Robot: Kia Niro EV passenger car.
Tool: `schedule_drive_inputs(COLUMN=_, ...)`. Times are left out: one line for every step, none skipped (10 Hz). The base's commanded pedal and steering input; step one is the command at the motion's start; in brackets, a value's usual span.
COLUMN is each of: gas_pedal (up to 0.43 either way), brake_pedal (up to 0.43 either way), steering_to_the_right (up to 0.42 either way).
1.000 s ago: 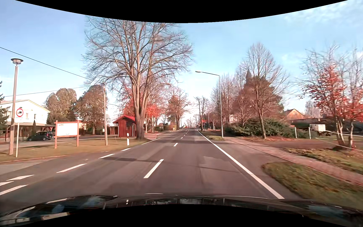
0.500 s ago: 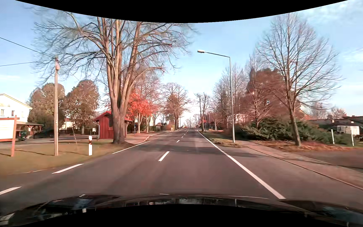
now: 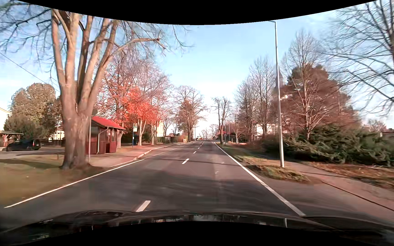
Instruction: Follow the waypoints while adhering to traffic rules and regulations
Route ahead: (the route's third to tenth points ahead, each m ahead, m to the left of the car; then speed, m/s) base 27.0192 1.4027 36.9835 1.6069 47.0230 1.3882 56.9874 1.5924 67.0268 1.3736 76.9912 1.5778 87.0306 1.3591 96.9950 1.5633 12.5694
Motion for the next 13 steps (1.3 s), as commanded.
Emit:
schedule_drive_inputs(gas_pedal=0.150, brake_pedal=0.000, steering_to_the_right=0.001)
schedule_drive_inputs(gas_pedal=0.150, brake_pedal=0.000, steering_to_the_right=0.001)
schedule_drive_inputs(gas_pedal=0.150, brake_pedal=0.000, steering_to_the_right=0.001)
schedule_drive_inputs(gas_pedal=0.150, brake_pedal=0.000, steering_to_the_right=0.001)
schedule_drive_inputs(gas_pedal=0.150, brake_pedal=0.000, steering_to_the_right=0.001)
schedule_drive_inputs(gas_pedal=0.150, brake_pedal=0.000, steering_to_the_right=0.001)
schedule_drive_inputs(gas_pedal=0.150, brake_pedal=0.000, steering_to_the_right=0.001)
schedule_drive_inputs(gas_pedal=0.150, brake_pedal=0.000, steering_to_the_right=0.001)
schedule_drive_inputs(gas_pedal=0.150, brake_pedal=0.000, steering_to_the_right=0.001)
schedule_drive_inputs(gas_pedal=0.150, brake_pedal=0.000, steering_to_the_right=0.000)
schedule_drive_inputs(gas_pedal=0.150, brake_pedal=0.000, steering_to_the_right=0.001)
schedule_drive_inputs(gas_pedal=0.150, brake_pedal=0.000, steering_to_the_right=0.001)
schedule_drive_inputs(gas_pedal=0.150, brake_pedal=0.000, steering_to_the_right=0.001)
